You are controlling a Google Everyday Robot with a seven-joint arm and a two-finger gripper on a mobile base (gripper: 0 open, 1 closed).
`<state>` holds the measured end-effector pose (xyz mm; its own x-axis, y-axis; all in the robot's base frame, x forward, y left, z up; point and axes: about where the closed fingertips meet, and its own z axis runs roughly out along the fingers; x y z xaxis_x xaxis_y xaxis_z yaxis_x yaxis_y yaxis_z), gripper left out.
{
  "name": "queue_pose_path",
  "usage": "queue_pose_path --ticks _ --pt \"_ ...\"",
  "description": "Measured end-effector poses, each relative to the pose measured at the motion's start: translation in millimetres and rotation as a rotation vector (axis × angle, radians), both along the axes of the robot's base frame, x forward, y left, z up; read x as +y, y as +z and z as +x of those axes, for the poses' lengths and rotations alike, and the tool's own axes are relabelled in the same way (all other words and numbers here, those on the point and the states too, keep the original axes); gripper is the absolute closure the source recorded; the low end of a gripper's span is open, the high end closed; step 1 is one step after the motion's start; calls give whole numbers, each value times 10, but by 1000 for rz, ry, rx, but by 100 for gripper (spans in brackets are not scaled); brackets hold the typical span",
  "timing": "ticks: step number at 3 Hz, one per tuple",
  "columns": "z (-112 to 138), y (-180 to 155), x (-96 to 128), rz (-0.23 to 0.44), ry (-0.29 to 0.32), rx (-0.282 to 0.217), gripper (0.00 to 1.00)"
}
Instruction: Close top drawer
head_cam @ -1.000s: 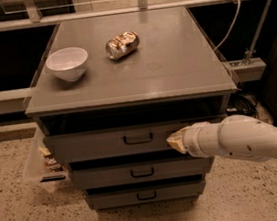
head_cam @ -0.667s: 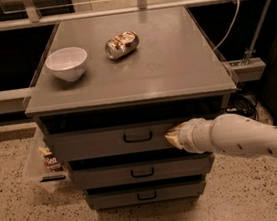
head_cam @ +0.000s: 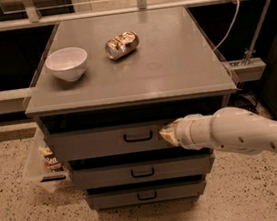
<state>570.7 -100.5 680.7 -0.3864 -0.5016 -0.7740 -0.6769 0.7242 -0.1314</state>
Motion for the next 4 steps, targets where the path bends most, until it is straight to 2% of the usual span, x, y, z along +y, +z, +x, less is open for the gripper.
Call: queue_pose_path --ticks 1,2,4 --pt "-594 457 -91 35 49 24 82" --pt "-905 656 -378 24 23 39 59" --pt "-904 642 -377 25 24 42 10"
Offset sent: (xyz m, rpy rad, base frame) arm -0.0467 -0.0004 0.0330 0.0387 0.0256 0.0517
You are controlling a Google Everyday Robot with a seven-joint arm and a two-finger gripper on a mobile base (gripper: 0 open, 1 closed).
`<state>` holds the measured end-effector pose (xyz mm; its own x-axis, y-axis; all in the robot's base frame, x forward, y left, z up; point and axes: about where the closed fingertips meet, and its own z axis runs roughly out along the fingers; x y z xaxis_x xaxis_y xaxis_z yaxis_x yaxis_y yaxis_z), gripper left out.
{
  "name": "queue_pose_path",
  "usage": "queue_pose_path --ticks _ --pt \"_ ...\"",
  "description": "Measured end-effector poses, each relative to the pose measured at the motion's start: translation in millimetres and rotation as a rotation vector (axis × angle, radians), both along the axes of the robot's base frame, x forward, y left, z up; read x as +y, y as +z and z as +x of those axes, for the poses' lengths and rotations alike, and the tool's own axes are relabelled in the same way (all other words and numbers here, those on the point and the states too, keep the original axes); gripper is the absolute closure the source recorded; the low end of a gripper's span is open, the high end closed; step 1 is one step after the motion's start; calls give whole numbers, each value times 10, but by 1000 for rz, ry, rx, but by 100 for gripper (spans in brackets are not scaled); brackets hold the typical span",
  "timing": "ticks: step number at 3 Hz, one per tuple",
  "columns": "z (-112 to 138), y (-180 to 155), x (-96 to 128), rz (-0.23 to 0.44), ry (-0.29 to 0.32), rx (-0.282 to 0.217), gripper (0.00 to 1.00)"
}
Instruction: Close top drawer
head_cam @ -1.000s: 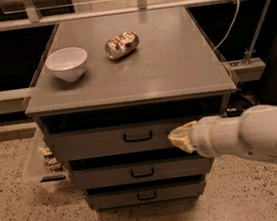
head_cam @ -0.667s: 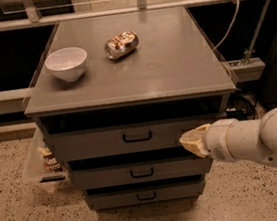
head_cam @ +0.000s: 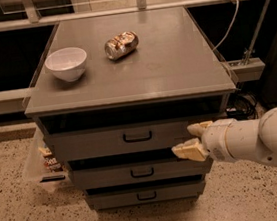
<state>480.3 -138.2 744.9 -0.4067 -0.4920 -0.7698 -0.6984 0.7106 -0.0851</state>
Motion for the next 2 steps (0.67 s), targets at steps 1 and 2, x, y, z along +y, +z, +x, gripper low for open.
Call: queue_pose_path --ticks 1,2 --pt "0 0 0 0 0 0 0" --pt "0 0 0 0 0 0 0"
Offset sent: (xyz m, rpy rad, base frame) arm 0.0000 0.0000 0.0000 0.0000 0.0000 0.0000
